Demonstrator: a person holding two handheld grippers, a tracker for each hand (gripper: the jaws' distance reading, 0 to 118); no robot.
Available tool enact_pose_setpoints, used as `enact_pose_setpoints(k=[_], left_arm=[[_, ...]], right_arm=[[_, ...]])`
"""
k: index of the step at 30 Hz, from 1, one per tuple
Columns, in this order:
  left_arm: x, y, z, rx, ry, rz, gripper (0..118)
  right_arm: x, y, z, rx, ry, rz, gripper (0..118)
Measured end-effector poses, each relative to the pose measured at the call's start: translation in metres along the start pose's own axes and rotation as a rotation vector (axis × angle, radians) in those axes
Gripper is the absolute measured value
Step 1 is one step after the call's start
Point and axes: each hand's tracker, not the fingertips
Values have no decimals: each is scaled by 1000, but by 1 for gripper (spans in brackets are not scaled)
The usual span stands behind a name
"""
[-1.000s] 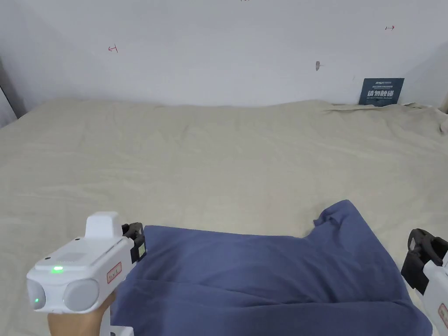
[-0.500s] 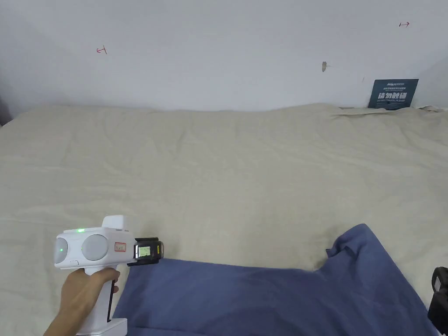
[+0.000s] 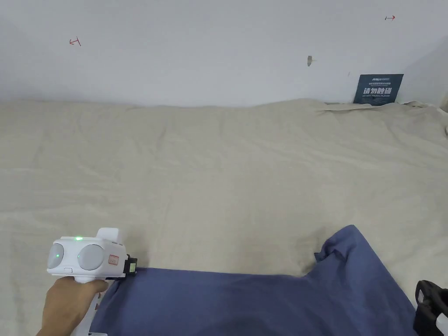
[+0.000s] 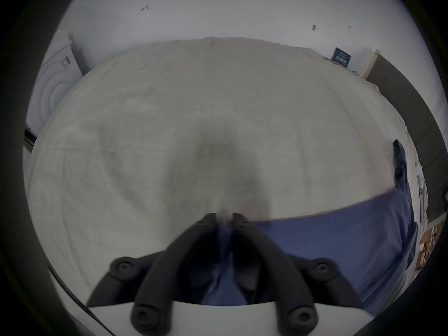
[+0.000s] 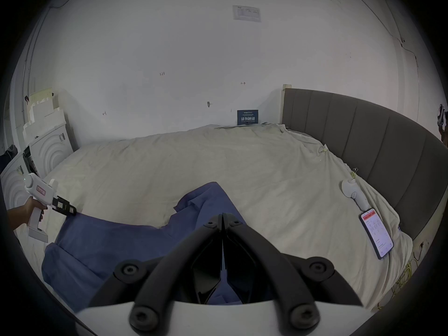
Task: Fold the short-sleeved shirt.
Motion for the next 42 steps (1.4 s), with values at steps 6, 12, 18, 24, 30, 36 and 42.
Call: enact_pose_setpoints(k=[6,12,18,24,30,36,42], left_arm=[[12,-3,20,52,-4,-68,0],[15,-8,61,122,-31,-106,0],[9,-11,72,144,-41,-90,0],[6,-12,71,141,-45,-84,0],[5,-14,70,140,-50,-70,0],[6,-16,73,144,-44,-60,0],[1,-24,86,159,-36,-28,0]], right_arm=[[14,19,-59,-64,33,-10,0],[30,32,-145,-271,49,-14,68],[30,21,-194,-380,-10,-12,92],[26,3,-219,-465,-10,34,84],[12,-3,-208,-495,15,70,11],[12,10,-184,-436,22,113,2],[22,34,-125,-324,117,88,2]])
